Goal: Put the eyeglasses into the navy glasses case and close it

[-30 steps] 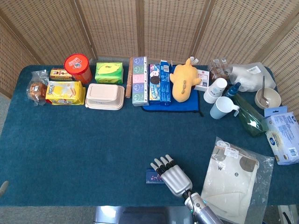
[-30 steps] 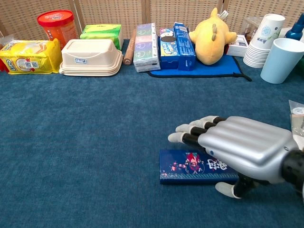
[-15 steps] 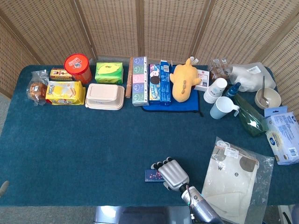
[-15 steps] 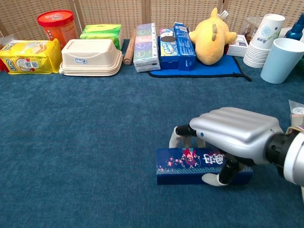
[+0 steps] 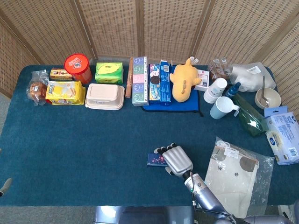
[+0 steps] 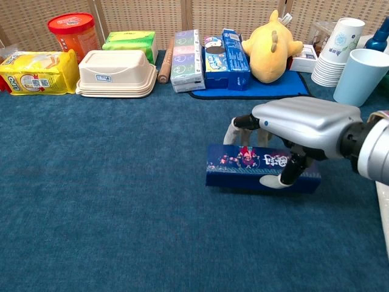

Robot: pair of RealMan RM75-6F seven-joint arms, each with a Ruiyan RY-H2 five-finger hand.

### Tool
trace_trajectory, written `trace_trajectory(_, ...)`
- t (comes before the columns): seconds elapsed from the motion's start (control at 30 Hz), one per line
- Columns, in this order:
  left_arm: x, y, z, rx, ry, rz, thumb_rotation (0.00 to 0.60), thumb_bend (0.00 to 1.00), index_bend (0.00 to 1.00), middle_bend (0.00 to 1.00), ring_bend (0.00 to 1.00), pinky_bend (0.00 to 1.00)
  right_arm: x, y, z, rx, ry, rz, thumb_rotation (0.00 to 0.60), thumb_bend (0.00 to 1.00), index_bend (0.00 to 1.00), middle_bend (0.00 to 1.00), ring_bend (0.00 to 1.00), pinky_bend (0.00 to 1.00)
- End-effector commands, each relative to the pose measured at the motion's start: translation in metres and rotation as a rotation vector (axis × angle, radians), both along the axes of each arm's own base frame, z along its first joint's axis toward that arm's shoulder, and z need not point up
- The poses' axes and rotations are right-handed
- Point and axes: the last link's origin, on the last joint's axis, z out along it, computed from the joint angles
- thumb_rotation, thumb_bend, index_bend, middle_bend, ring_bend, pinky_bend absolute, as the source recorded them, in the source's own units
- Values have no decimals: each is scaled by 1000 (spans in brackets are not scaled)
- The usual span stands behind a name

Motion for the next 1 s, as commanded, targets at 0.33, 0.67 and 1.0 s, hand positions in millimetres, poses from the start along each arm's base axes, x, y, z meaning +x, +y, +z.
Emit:
trace_trajectory(0.33, 6, 7, -5, -15, 10, 12, 600, 281, 55, 44, 6, 0, -11, -29, 1, 19, 12, -58, 600, 305, 33, 149, 40, 114)
trace_trajectory(0.67, 10, 15, -16, -33, 8, 49, 600, 283, 54, 43, 6, 0, -17, -28, 37, -65, -52, -62, 600, 309, 0, 115, 10, 107)
trace_trajectory(1.0, 7, 24, -16, -48, 73, 169, 600, 282, 50, 38, 0, 0, -78, 3, 97, -330, -21, -174, 600, 309, 56, 139, 22, 107)
